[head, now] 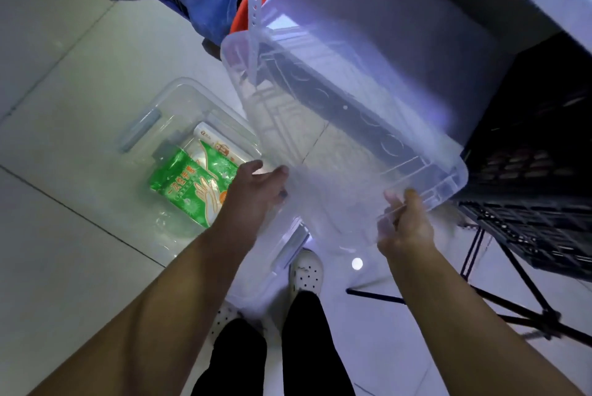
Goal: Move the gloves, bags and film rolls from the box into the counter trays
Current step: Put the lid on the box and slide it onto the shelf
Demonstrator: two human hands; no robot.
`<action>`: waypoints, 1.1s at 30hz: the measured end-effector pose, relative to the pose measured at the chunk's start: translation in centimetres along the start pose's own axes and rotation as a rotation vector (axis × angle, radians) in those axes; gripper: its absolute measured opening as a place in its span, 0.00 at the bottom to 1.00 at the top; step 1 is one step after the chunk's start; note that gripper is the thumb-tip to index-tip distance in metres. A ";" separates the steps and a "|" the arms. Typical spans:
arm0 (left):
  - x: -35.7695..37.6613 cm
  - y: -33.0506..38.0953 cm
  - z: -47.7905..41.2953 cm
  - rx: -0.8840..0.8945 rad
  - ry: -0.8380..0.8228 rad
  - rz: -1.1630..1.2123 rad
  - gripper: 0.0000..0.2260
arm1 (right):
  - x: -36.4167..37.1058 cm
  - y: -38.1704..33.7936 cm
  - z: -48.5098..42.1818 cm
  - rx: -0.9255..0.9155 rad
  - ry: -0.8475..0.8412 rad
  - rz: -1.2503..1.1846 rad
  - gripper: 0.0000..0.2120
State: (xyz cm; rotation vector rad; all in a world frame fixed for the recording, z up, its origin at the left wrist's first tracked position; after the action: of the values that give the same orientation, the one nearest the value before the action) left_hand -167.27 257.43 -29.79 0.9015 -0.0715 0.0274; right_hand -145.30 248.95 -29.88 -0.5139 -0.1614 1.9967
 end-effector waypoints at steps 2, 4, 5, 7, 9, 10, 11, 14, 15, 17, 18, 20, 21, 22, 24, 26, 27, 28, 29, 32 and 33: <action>-1.3 -0.1 0.7 -0.001 0.102 0.067 0.18 | -0.5 1.2 0.7 -0.013 -0.035 0.051 0.19; -3.7 -0.5 1.3 0.034 0.252 0.017 0.20 | -0.2 3.2 1.4 0.015 -0.093 0.126 0.19; -5.0 -1.0 1.6 0.039 0.313 -0.042 0.24 | 0.0 4.2 1.6 0.021 -0.117 0.165 0.18; -7.6 -2.3 2.2 -0.005 0.422 -0.197 0.29 | 0.7 6.0 1.5 -0.003 -0.149 0.256 0.17; -10.2 -4.0 2.9 -0.055 0.486 -0.296 0.24 | 1.6 7.7 1.0 -0.053 -0.160 0.328 0.17; -11.3 -4.9 3.4 -0.072 0.502 -0.324 0.19 | 2.1 8.4 0.6 -0.083 -0.161 0.351 0.16; -12.2 -5.7 3.7 -0.078 0.513 -0.339 0.17 | 2.4 9.2 0.3 -0.113 -0.159 0.371 0.14; -14.8 -8.5 4.4 -0.090 0.519 -0.351 0.19 | 3.0 11.7 -0.9 -0.208 -0.126 0.588 0.17; -15.6 -9.4 4.5 -0.106 0.512 -0.359 0.20 | 3.1 12.4 -1.4 -0.251 -0.117 0.703 0.21; -16.9 -11.1 4.3 -0.137 0.487 -0.385 0.22 | 3.2 13.5 -2.5 -0.333 -0.105 0.892 0.24; -17.4 -11.8 4.2 -0.142 0.479 -0.400 0.22 | 3.3 13.9 -3.0 -0.363 -0.109 0.947 0.24; -18.3 -13.1 3.4 -0.131 0.480 -0.428 0.23 | 3.5 14.7 -4.3 -0.372 -0.102 0.999 0.20; -18.6 -13.7 2.8 -0.129 0.486 -0.443 0.23 | 3.6 15.1 -5.0 -0.364 -0.084 1.006 0.18; -18.8 -14.4 2.3 -0.138 0.487 -0.461 0.23 | 3.7 15.4 -5.7 -0.359 -0.061 1.014 0.17; -19.0 -15.6 1.6 -0.165 0.476 -0.502 0.24 | 3.7 15.9 -6.7 -0.360 -0.017 1.015 0.16; -19.1 -16.8 1.1 -0.186 0.471 -0.551 0.24 | 3.7 16.4 -7.5 -0.360 0.017 1.010 0.19; -19.1 -17.2 0.9 -0.197 0.475 -0.577 0.24 | 3.7 16.7 -8.0 -0.351 0.037 1.013 0.20; -19.1 -17.6 0.7 -0.207 0.484 -0.591 0.24 | 3.7 17.1 -8.4 -0.329 0.058 1.019 0.21; -19.1 -18.0 0.6 -0.214 0.496 -0.586 0.23 | 3.6 17.5 -8.9 -0.301 0.075 1.018 0.23; -19.3 -19.2 0.3 -0.235 0.513 -0.538 0.21 | 3.7 18.4 -9.9 -0.212 0.099 1.010 0.27; -19.4 -19.5 0.3 -0.245 0.507 -0.511 0.19 | 3.8 18.6 -10.1 -0.188 0.083 1.015 0.27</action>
State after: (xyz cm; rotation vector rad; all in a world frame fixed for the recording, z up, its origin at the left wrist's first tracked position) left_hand -185.59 245.22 -46.32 0.6257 0.6161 -0.2237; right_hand -157.76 242.53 -46.19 -0.9183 -0.0269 2.9509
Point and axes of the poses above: each hand's wrist, its own z-axis away from the middle knuckle, its own x-axis out of the palm, y = z × x, the point moved 3 cm from there along -z, towards the middle knuckle, and after that the axes turned 12 degrees about x, right-handed, at the moved point
